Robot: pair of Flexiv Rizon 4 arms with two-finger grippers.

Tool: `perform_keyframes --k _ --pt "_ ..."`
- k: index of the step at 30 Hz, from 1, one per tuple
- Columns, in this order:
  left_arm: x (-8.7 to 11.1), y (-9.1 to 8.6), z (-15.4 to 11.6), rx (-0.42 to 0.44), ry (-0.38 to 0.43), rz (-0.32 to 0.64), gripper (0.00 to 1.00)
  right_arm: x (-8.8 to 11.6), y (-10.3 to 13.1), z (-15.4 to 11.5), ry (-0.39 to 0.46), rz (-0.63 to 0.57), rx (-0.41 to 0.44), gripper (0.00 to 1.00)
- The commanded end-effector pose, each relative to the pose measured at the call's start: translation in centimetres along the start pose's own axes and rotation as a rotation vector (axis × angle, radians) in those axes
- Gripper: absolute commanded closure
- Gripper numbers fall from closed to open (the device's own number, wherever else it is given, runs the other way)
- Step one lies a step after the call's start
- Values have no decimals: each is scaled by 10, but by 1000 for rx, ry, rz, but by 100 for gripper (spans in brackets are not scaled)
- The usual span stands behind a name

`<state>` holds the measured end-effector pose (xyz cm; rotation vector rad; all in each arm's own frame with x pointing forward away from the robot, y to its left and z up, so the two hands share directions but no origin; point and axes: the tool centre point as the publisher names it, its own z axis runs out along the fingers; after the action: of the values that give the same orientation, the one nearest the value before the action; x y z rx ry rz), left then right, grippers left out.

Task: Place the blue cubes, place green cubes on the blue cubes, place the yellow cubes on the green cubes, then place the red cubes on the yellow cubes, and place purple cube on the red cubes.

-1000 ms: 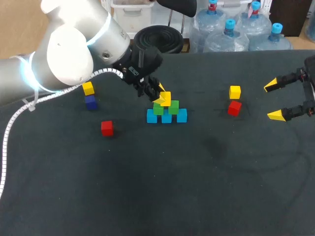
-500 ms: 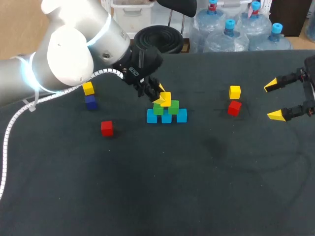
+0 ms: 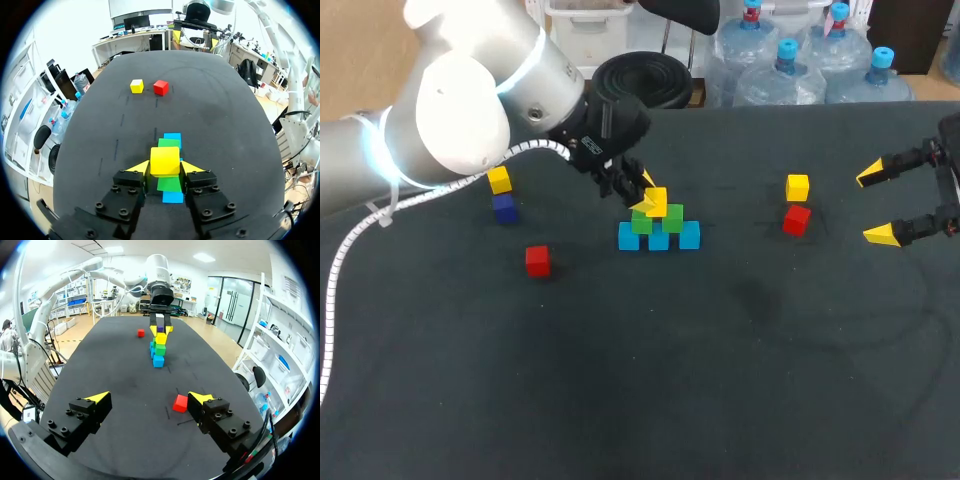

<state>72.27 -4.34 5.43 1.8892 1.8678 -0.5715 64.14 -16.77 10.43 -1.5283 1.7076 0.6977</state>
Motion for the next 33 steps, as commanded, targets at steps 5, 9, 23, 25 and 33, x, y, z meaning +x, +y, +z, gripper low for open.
perform_keyframes --k 5,9,23,25,33 --pt "-1 3 0 7 8 1 55 0 0 1 -1 -1 0 0" --pt "-1 3 0 8 9 3 52 0 0 1 -1 -1 0 0" --pt "-7 3 -25 -24 -5 9 0 0 0 1 -1 -1 0 0" --pt "-7 3 -33 -39 -18 8 0 0 0 1 -1 -1 0 0" --pt "3 -3 -66 -83 -59 -13 0 0 0 1 -1 -1 0 0"
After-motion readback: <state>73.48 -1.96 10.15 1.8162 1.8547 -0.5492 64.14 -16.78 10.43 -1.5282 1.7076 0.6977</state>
